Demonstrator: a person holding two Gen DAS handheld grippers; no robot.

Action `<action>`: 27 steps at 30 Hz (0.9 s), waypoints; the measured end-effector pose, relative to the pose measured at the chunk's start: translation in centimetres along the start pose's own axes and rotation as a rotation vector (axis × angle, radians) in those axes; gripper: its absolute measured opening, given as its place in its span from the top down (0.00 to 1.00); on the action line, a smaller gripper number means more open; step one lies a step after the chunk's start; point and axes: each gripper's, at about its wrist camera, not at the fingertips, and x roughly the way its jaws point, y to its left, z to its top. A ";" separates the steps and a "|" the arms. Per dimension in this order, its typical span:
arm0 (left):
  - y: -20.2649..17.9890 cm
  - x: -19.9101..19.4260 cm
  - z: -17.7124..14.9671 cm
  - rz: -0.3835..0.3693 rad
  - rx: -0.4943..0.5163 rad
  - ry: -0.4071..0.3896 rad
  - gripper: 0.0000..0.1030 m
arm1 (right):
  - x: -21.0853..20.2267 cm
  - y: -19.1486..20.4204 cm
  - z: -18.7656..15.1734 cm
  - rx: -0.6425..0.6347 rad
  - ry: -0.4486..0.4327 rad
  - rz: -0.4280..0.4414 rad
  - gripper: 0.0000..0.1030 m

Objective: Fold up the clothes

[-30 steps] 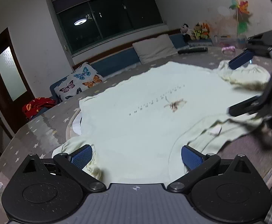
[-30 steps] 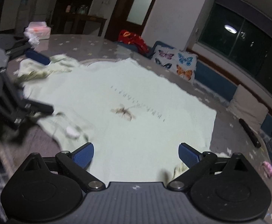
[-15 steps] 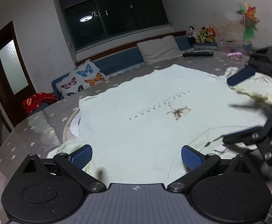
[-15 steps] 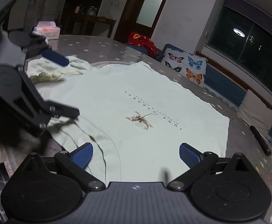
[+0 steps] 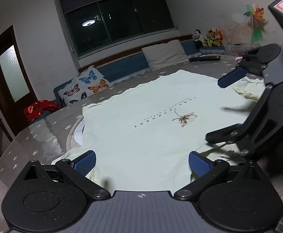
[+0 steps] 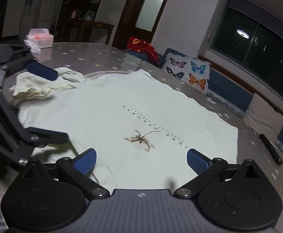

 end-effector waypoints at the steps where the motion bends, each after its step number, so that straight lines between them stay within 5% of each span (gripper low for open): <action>1: 0.1 -0.1 0.0 -0.003 -0.003 -0.002 0.00 | 0.3 0.0 0.1 0.001 0.001 -0.003 0.02; 7: 1.1 -0.1 0.2 0.008 -0.040 -0.003 0.00 | -0.5 0.8 -0.3 -0.045 0.010 0.048 0.02; 19: -1.0 0.4 -0.7 -0.009 0.055 -0.003 0.00 | -1.5 -0.5 -1.7 -0.002 0.023 -0.039 0.02; 27: -0.2 -0.3 0.1 -0.007 0.016 -0.031 0.00 | -4.4 -1.4 -3.0 0.035 0.013 -0.101 0.01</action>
